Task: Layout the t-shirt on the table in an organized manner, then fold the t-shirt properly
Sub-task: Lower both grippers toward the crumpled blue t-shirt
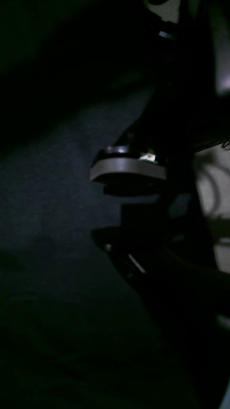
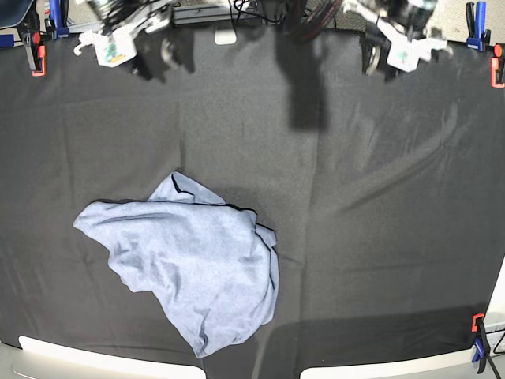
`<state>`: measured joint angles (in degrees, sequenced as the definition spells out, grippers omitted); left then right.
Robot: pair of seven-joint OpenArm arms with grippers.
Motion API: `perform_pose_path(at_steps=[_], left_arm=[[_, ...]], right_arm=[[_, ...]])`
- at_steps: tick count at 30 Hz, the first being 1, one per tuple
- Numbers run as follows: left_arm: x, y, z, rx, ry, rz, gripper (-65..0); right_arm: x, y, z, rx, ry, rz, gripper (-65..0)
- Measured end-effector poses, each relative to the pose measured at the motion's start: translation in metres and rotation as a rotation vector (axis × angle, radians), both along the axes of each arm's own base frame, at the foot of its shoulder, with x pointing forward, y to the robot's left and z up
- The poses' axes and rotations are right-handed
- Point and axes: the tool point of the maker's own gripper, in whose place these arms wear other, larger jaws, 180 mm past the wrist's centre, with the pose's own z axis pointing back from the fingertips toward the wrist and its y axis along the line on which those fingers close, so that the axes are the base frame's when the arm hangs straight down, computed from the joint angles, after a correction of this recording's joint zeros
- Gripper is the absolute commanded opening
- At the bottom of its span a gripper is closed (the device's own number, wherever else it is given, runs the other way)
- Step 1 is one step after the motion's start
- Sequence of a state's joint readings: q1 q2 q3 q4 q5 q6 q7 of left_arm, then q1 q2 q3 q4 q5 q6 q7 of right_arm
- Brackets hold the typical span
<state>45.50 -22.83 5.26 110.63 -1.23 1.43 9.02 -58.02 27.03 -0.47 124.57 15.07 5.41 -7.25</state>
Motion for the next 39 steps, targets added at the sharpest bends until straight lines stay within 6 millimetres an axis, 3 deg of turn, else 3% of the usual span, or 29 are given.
perform_pose_path(at_steps=[17,30,39], left_arm=[[0.045,0.003,0.016,0.081,-0.114,-0.03,-43.5],[0.098,0.001,0.042,0.032,-0.209,0.016,-43.5],[0.116,-0.031,0.052,-0.07,-0.233,0.019,-43.5]], right_arm=[[0.063,-0.002,0.023,-0.02,-0.156,0.003,-34.8],[0.123,-0.005,0.051,-0.059,-0.254,0.001,-34.8],[0.17,-0.018,0.082,-0.101,-0.337,-0.037,-34.8]])
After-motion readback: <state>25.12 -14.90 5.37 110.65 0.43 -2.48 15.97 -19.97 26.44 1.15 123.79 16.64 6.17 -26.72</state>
